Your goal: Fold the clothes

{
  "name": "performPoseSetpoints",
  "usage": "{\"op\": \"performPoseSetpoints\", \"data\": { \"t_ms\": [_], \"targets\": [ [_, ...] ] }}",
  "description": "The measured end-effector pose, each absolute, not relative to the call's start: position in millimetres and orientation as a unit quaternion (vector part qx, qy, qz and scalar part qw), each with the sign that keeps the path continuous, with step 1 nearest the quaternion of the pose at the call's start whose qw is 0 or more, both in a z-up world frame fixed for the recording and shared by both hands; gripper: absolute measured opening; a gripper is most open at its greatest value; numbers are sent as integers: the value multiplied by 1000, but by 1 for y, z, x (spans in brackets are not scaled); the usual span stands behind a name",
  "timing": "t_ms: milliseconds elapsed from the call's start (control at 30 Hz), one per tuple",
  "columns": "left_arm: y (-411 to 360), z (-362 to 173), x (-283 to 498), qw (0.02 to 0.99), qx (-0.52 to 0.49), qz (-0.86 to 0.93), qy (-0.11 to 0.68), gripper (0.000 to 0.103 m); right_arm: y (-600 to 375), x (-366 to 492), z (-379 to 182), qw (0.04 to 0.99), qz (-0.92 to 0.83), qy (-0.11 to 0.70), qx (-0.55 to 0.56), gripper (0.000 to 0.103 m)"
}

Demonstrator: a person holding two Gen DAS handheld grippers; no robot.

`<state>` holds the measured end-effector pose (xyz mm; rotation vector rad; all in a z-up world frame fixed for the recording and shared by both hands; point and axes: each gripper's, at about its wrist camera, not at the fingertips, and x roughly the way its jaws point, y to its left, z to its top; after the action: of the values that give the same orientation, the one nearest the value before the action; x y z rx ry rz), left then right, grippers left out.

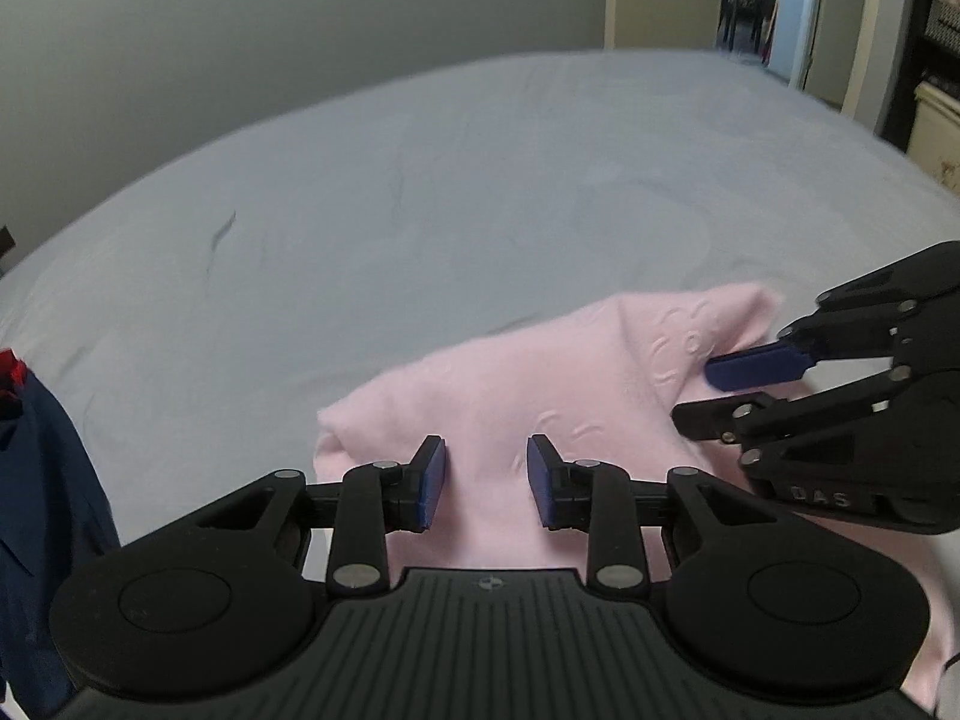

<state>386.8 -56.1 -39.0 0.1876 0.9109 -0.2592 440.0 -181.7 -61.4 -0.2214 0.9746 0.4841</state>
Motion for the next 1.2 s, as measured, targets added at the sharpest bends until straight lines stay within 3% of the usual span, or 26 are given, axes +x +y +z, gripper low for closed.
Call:
{"op": "performPoseSetpoints", "data": {
  "t_ms": [367, 433, 533, 700, 833, 1200],
  "targets": [
    [-39, -70, 403, 877, 72, -134, 456, 29, -185, 448, -84, 849, 233, 463, -105, 27],
    [-33, -69, 403, 876, 70, -131, 459, 31, -190, 447, -84, 851, 219, 466, -106, 35],
    [-24, -63, 397, 876, 65, -123, 461, 37, -202, 450, -86, 848, 204, 481, -84, 37],
    [-13, -54, 389, 880, 86, -86, 458, 34, -217, 451, -83, 854, 141, 490, -102, 38],
    [7, -49, 385, 881, 77, -62, 463, 33, -241, 451, -78, 852, 132, 504, -45, 38],
    [2, -13, 301, 900, 64, -120, 413, 33, -243, 369, -35, 856, 202, 475, -14, 38]
  ]
}}
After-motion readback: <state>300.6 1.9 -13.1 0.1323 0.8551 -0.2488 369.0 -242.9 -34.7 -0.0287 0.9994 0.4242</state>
